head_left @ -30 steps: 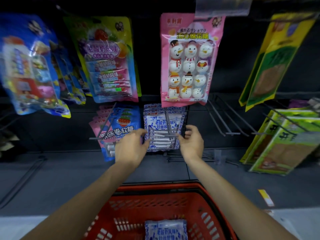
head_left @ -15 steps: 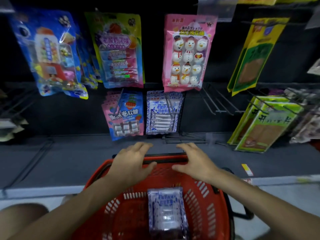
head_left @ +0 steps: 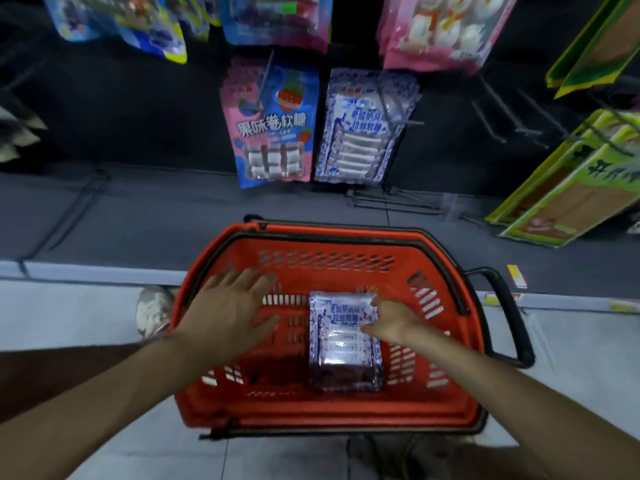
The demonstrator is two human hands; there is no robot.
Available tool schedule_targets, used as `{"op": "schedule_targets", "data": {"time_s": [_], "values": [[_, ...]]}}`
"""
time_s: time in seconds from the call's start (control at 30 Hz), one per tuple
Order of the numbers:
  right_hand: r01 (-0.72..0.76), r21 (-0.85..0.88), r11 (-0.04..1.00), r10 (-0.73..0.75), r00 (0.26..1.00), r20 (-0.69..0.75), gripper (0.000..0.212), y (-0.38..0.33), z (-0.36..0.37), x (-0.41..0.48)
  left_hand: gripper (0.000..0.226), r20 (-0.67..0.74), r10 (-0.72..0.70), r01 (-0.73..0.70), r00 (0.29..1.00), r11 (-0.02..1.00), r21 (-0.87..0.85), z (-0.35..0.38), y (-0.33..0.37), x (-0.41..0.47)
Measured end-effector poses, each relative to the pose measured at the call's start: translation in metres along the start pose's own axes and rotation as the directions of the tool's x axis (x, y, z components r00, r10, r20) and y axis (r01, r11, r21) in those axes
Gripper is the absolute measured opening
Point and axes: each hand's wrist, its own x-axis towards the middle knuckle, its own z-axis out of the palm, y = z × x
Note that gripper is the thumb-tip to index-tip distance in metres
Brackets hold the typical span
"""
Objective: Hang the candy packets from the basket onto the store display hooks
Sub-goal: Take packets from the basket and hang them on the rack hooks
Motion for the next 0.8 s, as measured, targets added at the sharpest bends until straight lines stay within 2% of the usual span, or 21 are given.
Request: {"op": "schedule_targets", "data": {"time_s": [0.1, 0.17, 0.23, 0.3, 0.47, 0.6, 0.8], "values": [[-0.123, 0.024, 0.992, 0.122, 0.992, 0.035, 0.056, 0.009, 0.027, 0.023, 0.068, 0.093, 0.058, -0.062, 0.994, 0.997, 0.045, 0.019, -0.016, -0.007], [-0.234, 0.143, 0.962, 0.224, 0.971, 0.080, 0.066, 0.012, 0.042, 0.037, 0.063, 0.151, 0.072, -0.085, 0.986, 0.993, 0.083, 0.028, -0.024, -0.011], [-0.351, 0.297, 0.888, 0.315, 0.935, 0.164, 0.082, 0.006, 0.053, 0.043, 0.061, 0.184, 0.080, -0.102, 0.980, 0.988, 0.114, 0.035, -0.030, -0.013], [-0.410, 0.413, 0.813, 0.354, 0.912, 0.208, 0.088, -0.003, 0.063, 0.049, 0.059, 0.211, 0.102, -0.130, 0.972, 0.984, 0.125, 0.041, -0.035, -0.014], [-0.417, 0.441, 0.795, 0.386, 0.908, 0.163, 0.102, -0.017, 0.079, 0.057, 0.038, 0.224, 0.121, -0.144, 0.967, 0.985, 0.092, 0.046, -0.041, -0.016], [-0.439, 0.499, 0.747, 0.414, 0.895, 0.166, 0.099, -0.014, 0.077, 0.061, 0.040, 0.138, 0.076, -0.076, 0.987, 0.997, -0.002, 0.043, -0.041, -0.010], [-0.477, 0.576, 0.664, 0.428, 0.874, 0.231, 0.113, -0.008, 0.065, 0.060, 0.028, 0.115, 0.051, -0.049, 0.992, 0.999, -0.023, 0.045, -0.037, -0.010]]}}
